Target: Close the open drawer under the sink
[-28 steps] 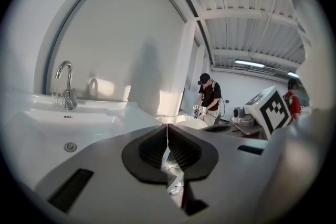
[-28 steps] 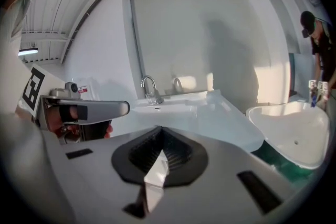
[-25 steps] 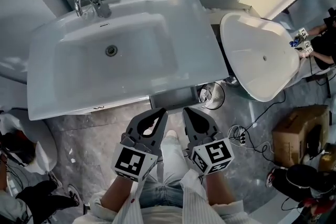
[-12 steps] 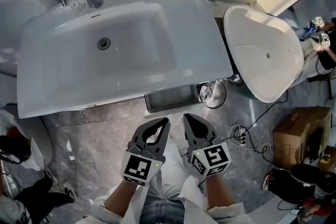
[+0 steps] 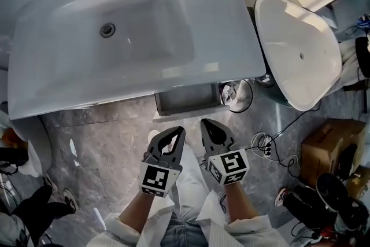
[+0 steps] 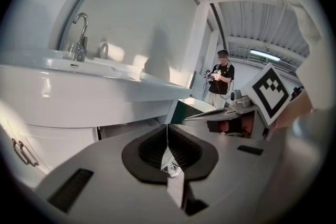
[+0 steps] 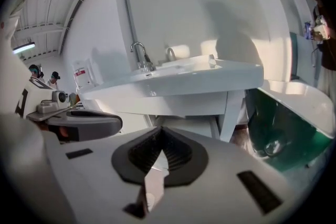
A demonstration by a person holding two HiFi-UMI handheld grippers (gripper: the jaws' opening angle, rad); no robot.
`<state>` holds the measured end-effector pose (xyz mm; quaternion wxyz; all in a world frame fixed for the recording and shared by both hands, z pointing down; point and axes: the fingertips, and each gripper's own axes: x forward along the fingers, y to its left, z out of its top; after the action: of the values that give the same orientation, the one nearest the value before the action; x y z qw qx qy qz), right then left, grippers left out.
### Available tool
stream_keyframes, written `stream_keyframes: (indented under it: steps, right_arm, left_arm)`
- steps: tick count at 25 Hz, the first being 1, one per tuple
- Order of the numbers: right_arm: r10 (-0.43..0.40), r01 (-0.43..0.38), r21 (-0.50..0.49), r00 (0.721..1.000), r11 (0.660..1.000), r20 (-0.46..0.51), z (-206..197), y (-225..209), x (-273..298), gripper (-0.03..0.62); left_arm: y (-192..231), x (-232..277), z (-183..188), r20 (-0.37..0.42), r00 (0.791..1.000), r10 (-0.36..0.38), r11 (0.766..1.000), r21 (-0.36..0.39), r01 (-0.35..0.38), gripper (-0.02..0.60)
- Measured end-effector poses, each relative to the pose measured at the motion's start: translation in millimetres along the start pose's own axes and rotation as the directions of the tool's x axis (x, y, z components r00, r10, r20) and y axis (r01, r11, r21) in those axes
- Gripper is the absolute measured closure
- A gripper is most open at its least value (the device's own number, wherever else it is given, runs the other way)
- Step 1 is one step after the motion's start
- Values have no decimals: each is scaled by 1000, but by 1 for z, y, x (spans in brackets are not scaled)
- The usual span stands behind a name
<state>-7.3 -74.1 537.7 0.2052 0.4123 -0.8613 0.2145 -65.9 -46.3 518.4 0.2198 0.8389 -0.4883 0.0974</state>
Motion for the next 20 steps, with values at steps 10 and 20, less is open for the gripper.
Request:
stream_keyframes:
  steps: [10, 20]
  right_arm:
    - [29, -29, -16, 999, 999, -28, -44, -10, 26, 583]
    - [43, -44, -32, 998, 999, -34, -84, -30, 40, 583]
  left_arm:
    - [18, 24, -47, -7, 999, 49, 998, -35, -50, 565]
    - [20, 44, -94, -59, 997, 44, 999, -3, -45, 565]
